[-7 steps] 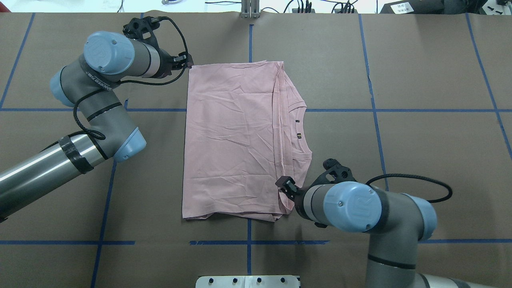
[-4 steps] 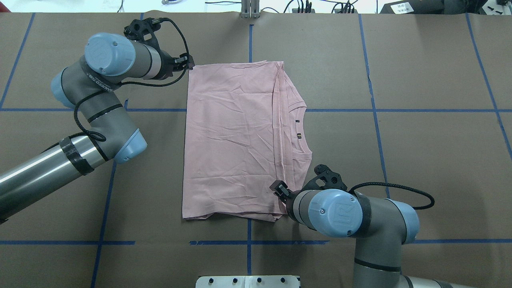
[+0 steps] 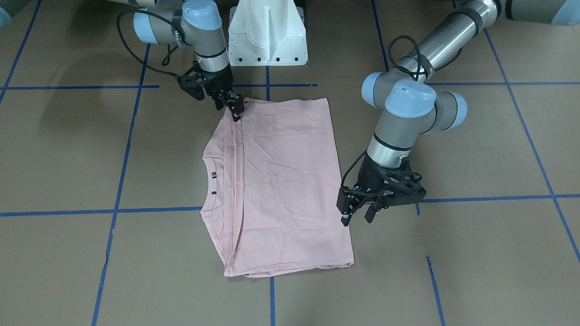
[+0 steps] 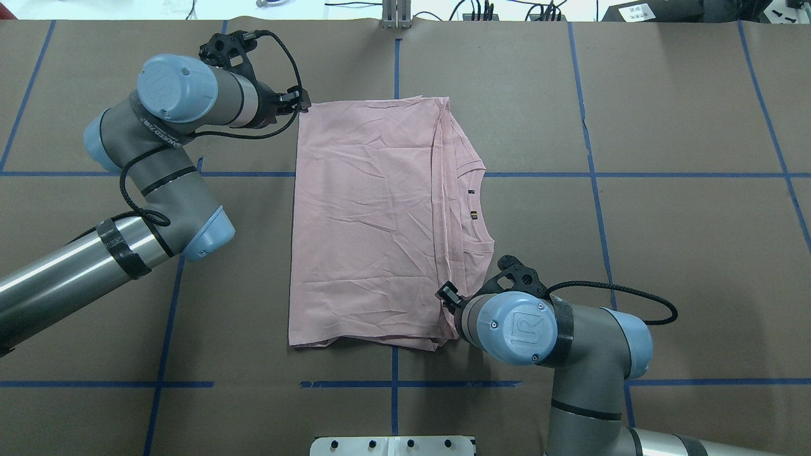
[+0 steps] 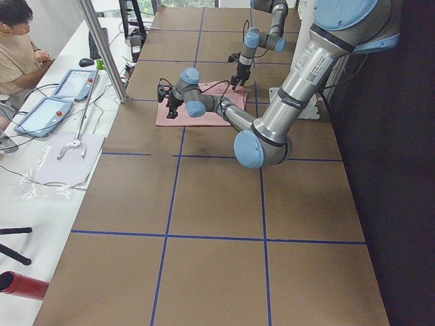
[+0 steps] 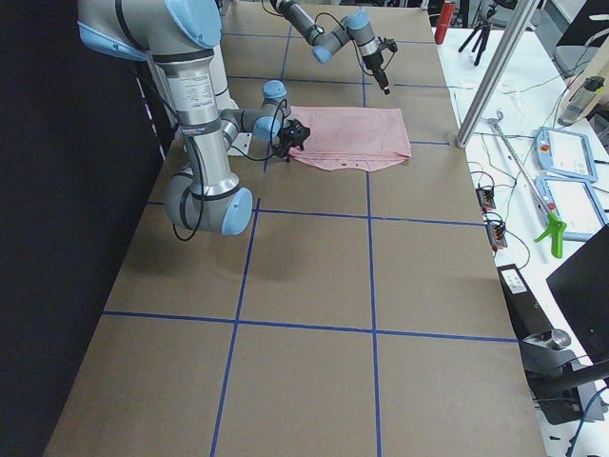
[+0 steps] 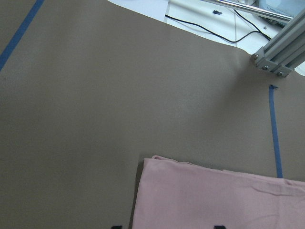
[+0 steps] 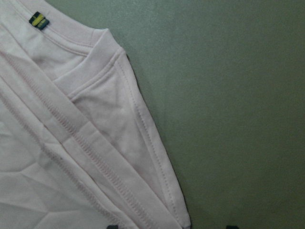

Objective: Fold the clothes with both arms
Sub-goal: 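Move the right gripper to the shirt corner nearest the robot by the collar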

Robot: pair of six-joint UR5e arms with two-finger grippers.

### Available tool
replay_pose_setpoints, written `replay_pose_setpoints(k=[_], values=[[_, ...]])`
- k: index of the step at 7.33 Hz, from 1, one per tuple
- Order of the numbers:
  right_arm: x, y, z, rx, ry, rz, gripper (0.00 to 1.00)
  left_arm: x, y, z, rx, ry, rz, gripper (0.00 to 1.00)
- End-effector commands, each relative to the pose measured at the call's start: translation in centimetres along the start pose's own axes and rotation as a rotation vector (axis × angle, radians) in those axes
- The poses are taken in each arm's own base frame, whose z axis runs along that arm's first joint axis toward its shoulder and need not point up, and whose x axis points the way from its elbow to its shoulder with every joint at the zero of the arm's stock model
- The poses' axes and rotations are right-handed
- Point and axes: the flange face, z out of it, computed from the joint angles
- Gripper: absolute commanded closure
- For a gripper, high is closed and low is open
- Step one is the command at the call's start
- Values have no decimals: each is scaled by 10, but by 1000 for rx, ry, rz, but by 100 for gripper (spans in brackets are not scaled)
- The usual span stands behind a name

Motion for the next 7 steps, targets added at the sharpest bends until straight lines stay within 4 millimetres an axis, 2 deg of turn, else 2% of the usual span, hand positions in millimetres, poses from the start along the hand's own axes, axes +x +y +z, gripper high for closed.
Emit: replay_pose_setpoints(k=[1,4,7], values=[[-2,3,-1,-3,-1,5,99,0,0,0,0,0,0,29],[-7,6,-3,-2,-2,-7,100,-1,0,0,-2,-9,-2,29],[-14,0,-1,9,-4,-23,100,0,1,0,-3,-9,-2,29]])
